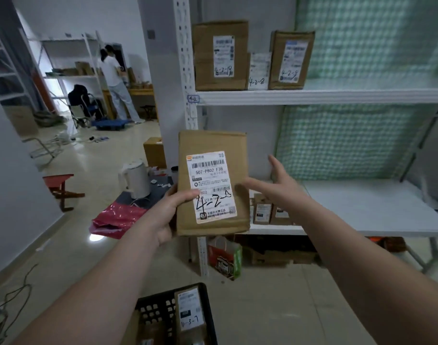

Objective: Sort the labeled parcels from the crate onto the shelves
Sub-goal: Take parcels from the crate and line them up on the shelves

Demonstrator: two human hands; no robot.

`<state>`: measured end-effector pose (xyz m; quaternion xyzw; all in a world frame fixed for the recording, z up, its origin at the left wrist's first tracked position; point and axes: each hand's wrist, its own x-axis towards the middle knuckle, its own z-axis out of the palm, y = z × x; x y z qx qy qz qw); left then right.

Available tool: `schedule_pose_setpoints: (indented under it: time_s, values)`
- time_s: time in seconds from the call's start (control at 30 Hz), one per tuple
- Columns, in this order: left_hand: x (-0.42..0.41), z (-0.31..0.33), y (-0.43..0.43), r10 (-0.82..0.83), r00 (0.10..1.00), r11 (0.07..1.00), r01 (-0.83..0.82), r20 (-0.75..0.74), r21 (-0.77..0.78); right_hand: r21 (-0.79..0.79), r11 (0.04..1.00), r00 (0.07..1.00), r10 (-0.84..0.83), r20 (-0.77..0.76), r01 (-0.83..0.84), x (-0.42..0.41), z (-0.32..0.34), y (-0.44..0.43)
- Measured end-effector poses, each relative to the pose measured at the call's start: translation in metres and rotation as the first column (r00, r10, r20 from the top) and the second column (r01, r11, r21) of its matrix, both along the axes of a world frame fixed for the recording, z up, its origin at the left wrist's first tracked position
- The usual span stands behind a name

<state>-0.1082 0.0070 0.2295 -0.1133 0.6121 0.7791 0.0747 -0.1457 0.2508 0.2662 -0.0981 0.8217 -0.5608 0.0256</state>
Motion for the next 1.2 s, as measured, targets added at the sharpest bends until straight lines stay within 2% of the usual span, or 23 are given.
schedule_pose_setpoints:
  time_s: [0.1,0.2,0.37,0.67,0.87,1.0,1.2]
  values:
    - [-0.011,0.018,0.053,-0.031,0.999,0.997,0.033,-0.034,0.068,-0.121,0.992,0.980,0.051,0.192,-0.028,0.004,0.001,0.050]
    - [-0.019,0.031,0.117,-0.085,0.995,0.989,0.092,-0.060,0.114,-0.182,0.982,0.959,0.093,0.269,-0.044,0.004,0.004,0.103]
    - [-0.028,0.046,0.214,-0.174,0.979,0.972,0.188,-0.104,0.140,-0.187,0.976,0.964,0.154,0.216,-0.113,0.006,0.016,0.193]
    - [-0.040,0.055,0.319,-0.279,0.947,0.946,0.300,-0.160,0.124,-0.316,0.949,0.981,0.072,0.180,-0.012,-0.001,0.012,0.297]
    - [-0.054,0.082,0.335,-0.243,0.953,0.964,0.258,-0.183,0.066,-0.480,0.875,0.983,0.023,0.180,0.068,-0.021,0.022,0.314]
    - [-0.080,0.102,0.330,-0.241,0.939,0.970,0.223,-0.245,-0.100,-0.556,0.825,0.992,-0.034,0.123,0.097,-0.044,0.032,0.314]
    - [-0.137,0.105,0.328,-0.270,0.916,0.954,0.213,-0.298,-0.210,-0.571,0.810,0.991,-0.129,0.047,0.132,-0.097,0.039,0.312]
